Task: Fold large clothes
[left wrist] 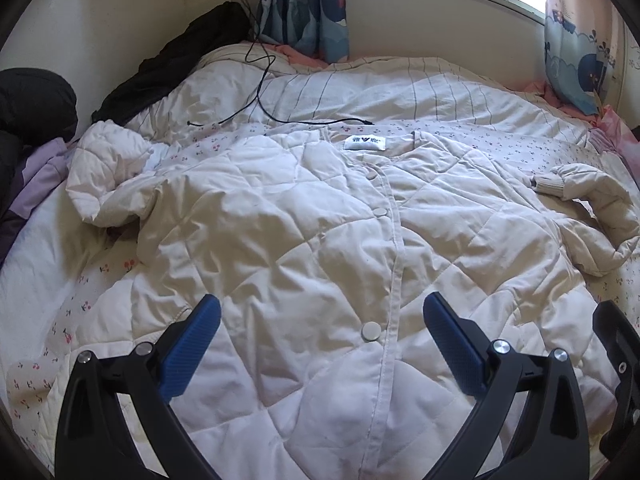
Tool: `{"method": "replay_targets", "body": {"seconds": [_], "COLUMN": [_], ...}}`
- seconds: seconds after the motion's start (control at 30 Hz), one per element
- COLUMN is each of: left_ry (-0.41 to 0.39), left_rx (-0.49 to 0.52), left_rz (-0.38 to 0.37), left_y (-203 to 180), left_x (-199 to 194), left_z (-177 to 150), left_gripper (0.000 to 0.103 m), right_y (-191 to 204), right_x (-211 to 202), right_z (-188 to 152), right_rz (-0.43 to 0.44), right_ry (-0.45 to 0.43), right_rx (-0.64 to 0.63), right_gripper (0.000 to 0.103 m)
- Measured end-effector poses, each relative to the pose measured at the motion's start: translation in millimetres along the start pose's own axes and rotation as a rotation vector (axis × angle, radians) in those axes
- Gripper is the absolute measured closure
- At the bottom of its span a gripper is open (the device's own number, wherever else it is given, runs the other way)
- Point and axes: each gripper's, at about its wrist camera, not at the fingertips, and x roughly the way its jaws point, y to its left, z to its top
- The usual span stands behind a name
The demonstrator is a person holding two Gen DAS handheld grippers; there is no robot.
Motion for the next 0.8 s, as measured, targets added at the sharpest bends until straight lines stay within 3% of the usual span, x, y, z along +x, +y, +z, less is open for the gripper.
{"method": "replay_targets", "body": {"seconds": [0.8], "left_ry": [0.017], "left_rx": [0.028], "left_rz": [-0.021], "left_y": [-7.1], "left_x": [1.9], "left_z": [-1.4], "left_gripper": [0.005], "right_y": [-2.7], "right_x": [9.4], "right_z": [-4.4], "right_rz": [0.009], "right_ry": [0.03], "right_rx": [0.003], "right_gripper": [0.006]}}
